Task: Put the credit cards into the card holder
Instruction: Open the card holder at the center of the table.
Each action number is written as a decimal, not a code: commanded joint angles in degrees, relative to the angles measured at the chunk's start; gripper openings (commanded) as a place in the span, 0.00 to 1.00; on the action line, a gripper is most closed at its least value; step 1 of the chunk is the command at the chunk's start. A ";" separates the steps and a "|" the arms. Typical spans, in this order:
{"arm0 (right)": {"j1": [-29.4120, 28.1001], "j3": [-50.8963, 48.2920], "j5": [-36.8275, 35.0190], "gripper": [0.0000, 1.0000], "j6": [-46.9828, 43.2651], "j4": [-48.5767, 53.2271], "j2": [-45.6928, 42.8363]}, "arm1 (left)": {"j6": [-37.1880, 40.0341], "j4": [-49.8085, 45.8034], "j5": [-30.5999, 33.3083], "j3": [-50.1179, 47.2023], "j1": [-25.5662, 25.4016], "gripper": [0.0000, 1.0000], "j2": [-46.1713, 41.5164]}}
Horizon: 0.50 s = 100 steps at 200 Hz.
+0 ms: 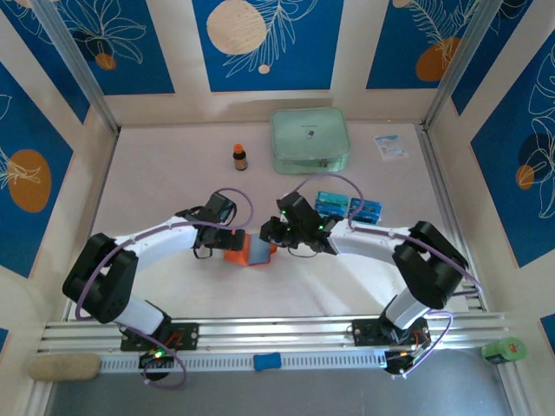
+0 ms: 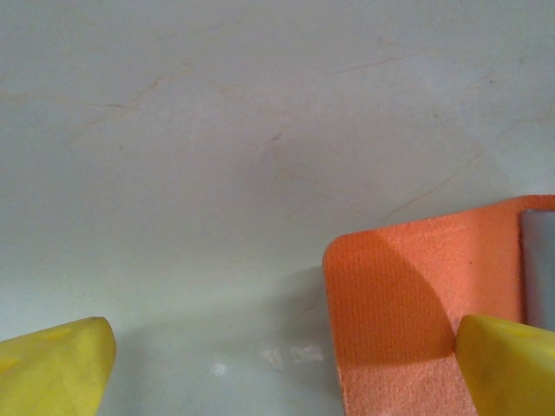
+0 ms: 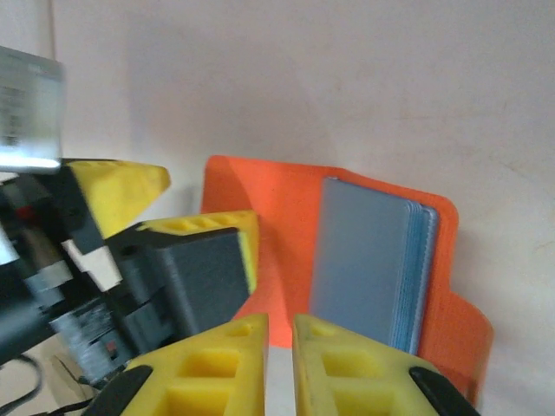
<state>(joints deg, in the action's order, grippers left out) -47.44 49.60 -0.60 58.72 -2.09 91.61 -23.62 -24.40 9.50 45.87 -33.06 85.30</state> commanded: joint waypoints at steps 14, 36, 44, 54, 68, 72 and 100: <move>-0.02 3.05 3.46 0.12 -1.59 -0.46 5.15 | 0.33 0.10 -0.53 1.68 -0.78 1.00 -1.62; 0.16 2.40 2.81 0.09 -0.83 -0.57 7.41 | 0.35 0.09 -0.82 1.60 -0.78 1.00 -2.63; 0.17 1.81 2.47 0.09 -0.49 -0.63 7.85 | 0.33 0.20 -0.59 1.35 -0.78 1.00 -2.92; 0.31 0.90 2.19 0.09 -0.07 -0.76 8.10 | 0.37 0.60 -0.10 0.83 -0.75 1.00 -3.12; 0.92 -0.49 3.74 0.12 -0.04 -1.49 7.04 | 0.41 1.17 0.08 0.29 -0.77 1.00 -3.12; 1.09 -0.85 4.15 0.15 -0.36 -1.76 6.34 | 0.41 1.23 0.01 0.20 -0.77 1.00 -3.12; 2.44 -2.83 4.85 0.29 -4.26 1.80 -1.49 | 0.37 1.29 -0.36 -0.08 -0.78 1.00 -3.34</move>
<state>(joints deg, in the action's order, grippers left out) -46.35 48.62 2.46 57.65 -2.85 97.93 -23.62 -23.24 9.26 45.91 -33.19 83.13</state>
